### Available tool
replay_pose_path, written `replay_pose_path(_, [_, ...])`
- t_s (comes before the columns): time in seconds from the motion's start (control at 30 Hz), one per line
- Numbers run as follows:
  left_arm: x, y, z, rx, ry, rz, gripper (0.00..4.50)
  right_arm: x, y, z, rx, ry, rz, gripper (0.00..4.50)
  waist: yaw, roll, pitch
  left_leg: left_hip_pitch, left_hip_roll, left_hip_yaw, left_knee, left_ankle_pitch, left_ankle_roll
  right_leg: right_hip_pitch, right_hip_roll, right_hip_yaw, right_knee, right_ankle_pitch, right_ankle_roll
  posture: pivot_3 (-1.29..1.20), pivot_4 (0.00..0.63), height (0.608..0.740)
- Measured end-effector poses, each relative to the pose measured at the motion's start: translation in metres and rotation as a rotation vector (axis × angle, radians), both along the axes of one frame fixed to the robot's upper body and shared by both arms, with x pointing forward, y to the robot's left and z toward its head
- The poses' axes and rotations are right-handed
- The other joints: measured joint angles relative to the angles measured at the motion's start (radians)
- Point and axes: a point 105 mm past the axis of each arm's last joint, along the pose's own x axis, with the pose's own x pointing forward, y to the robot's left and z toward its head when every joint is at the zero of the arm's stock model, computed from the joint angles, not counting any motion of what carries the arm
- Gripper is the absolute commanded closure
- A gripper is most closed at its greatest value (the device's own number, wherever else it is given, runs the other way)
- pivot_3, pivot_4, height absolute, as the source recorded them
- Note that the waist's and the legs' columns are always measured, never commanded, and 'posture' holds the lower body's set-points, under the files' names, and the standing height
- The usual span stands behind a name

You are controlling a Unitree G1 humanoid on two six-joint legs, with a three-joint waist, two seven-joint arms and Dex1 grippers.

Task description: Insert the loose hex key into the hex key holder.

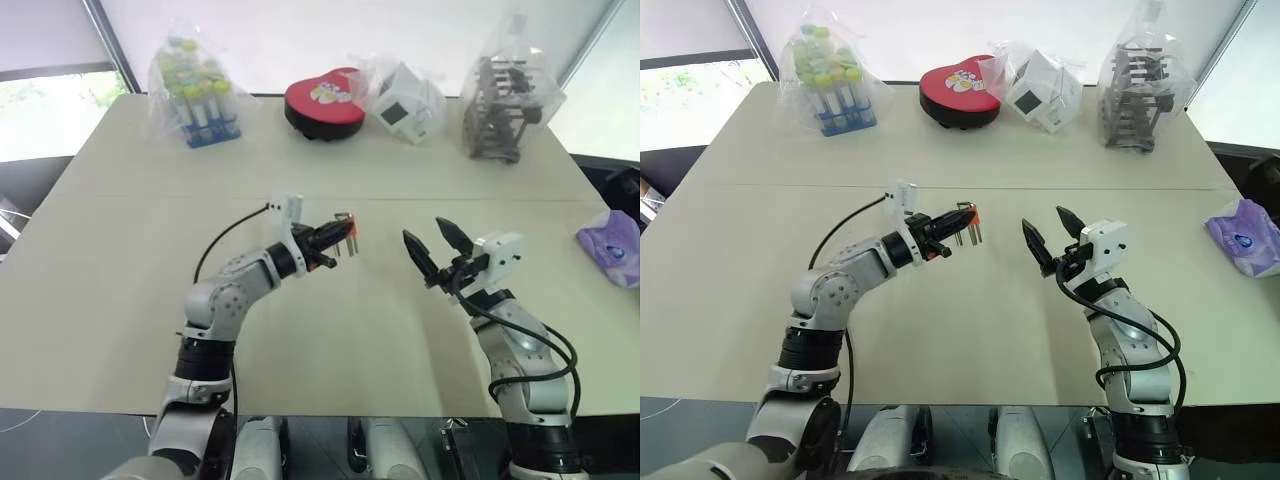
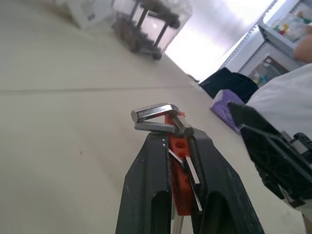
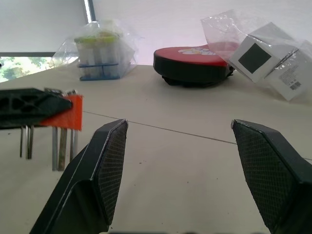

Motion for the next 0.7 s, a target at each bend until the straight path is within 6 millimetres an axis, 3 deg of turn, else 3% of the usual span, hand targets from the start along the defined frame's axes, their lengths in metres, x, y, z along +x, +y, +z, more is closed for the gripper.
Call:
replay_pose_path(0.13, [0.000, -0.002, -0.020, -0.051, 0.144, 0.020, 4.50, -0.003, 0.001, 0.002, -0.001, -0.005, -0.004, 1.00, 0.001, 0.000, 0.000, 0.000, 0.000, 0.000, 0.000, 0.000, 0.000, 0.000, 0.000, 0.000, 0.000, 0.000, 0.000, 0.00, 0.150, 0.740])
replay_pose_path(0.53, [-0.006, -0.007, -0.046, -0.183, 0.405, -0.006, 4.50, -0.008, 0.004, -0.002, -0.005, 0.012, -0.001, 1.00, 0.002, 0.000, 0.000, 0.000, 0.000, 0.000, 0.000, 0.000, 0.000, 0.001, 0.000, 0.000, 0.000, 0.000, 0.000, 0.00, 0.150, 0.740])
replay_pose_path(0.57, [-0.007, -0.006, -0.046, -0.179, 0.409, -0.012, 3.54, -0.008, 0.005, -0.002, -0.005, 0.013, -0.001, 0.97, 0.001, 0.000, 0.000, 0.000, 0.000, 0.000, 0.000, 0.000, 0.000, 0.001, 0.000, 0.000, 0.000, 0.000, 0.000, 0.00, 0.150, 0.740])
replay_pose_path(0.7, [-0.008, -0.006, -0.047, -0.171, 0.417, -0.021, 1.63, -0.008, 0.005, -0.002, -0.008, 0.014, -0.002, 0.97, 0.002, 0.000, 0.000, 0.000, 0.000, 0.000, 0.000, 0.000, 0.000, 0.001, 0.000, 0.000, 0.000, 0.000, 0.000, 0.00, 0.150, 0.740])
